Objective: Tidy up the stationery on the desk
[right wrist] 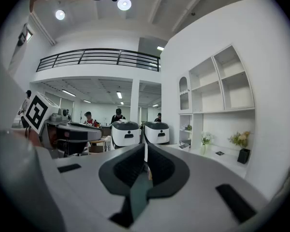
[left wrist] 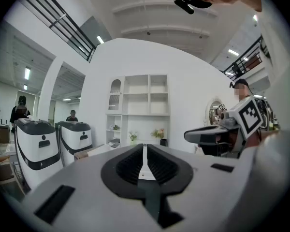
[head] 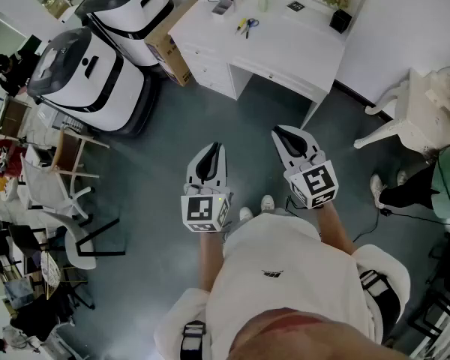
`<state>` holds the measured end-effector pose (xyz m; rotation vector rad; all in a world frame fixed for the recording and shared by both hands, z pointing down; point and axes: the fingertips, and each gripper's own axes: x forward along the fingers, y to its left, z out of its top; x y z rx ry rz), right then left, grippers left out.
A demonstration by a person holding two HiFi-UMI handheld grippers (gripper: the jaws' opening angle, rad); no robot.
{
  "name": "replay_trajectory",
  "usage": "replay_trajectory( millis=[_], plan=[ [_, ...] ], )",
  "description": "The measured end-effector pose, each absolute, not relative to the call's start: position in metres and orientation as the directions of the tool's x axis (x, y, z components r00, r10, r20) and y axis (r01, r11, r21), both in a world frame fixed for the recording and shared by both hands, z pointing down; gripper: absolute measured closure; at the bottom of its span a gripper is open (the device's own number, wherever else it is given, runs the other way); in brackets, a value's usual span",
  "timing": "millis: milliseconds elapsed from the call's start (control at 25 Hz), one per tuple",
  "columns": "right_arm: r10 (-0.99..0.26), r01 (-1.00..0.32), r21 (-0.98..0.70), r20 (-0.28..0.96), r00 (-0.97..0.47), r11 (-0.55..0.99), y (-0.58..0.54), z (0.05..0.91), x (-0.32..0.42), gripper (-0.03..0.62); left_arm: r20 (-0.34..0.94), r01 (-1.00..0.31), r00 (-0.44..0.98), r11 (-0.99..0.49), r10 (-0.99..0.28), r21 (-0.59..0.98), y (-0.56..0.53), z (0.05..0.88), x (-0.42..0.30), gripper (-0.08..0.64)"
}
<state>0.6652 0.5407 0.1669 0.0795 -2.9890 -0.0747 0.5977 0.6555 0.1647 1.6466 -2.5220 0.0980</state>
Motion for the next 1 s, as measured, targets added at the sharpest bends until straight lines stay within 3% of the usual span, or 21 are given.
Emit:
replay_trajectory(
  millis=[560, 1000],
  plan=[
    [-0.054, -0.054, 0.003, 0.114, -0.992, 0.999, 0.483, 0.175, 0.659, 0.580, 0.126, -0.913, -0.405, 0.408, -0.906, -0.003, 0.595, 0.166, 0.597, 0.560],
    [-0.034, -0.034, 0.001, 0.113, -0.993, 0.999, 0.455, 0.182, 0.612, 0.581, 0.121, -0.907, -0.419, 0.422, -0.900, -0.003, 0.564, 0.176, 0.554, 0.560]
  ],
)
